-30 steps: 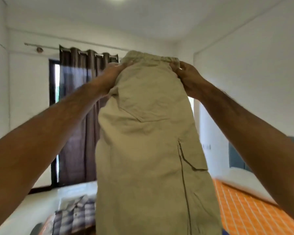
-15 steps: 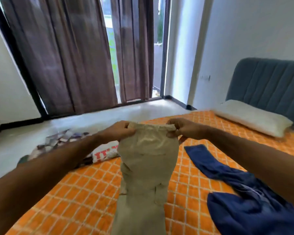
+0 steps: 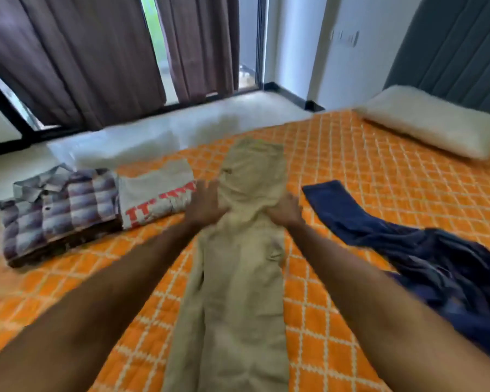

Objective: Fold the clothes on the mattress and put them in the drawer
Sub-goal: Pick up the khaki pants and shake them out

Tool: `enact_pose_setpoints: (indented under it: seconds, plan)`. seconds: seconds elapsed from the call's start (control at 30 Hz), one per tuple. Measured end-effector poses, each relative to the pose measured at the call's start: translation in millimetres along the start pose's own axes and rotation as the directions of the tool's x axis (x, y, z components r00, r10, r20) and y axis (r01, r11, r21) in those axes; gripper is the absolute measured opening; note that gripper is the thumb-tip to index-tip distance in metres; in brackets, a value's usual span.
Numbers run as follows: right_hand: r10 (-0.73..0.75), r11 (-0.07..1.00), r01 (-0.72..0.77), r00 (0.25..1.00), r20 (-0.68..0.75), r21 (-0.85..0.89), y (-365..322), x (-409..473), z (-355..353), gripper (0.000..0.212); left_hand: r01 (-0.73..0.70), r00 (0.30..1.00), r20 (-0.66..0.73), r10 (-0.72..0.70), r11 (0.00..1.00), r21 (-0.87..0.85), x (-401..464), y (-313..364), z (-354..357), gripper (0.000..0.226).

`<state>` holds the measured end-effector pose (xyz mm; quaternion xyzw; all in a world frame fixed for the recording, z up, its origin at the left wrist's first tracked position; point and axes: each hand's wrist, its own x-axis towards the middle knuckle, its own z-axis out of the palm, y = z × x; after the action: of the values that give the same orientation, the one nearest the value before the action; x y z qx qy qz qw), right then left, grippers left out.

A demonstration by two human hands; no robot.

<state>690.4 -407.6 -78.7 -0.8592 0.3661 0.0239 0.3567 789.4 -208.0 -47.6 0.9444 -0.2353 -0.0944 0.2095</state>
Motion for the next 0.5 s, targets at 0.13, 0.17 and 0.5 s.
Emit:
enact_pose_setpoints:
  seconds: [0.13, 0.17, 0.5]
  plan:
    - [0.101, 0.983, -0.096, 0.995, -0.024, 0.159, 86.5, -59.3, 77.6, 0.069, 0.251, 0.967, 0.085, -0.240, 0.953, -0.168, -97.3, -75.0, 87.0, 0.091]
    - [0.123, 0.960, -0.105, 0.991, -0.054, 0.260, 92.9, -66.5, 78.2, 0.067, 0.284, 0.959, 0.069, -0.276, 0.915, -0.285, -109.6, -80.8, 87.8, 0.077]
    - [0.132, 0.722, -0.341, 0.922, 0.365, 0.602, 128.9, -185.9, 77.8, 0.026, 0.368, 0.918, 0.285, -0.275, 0.859, -0.356, -227.4, -87.0, 105.2, 0.063]
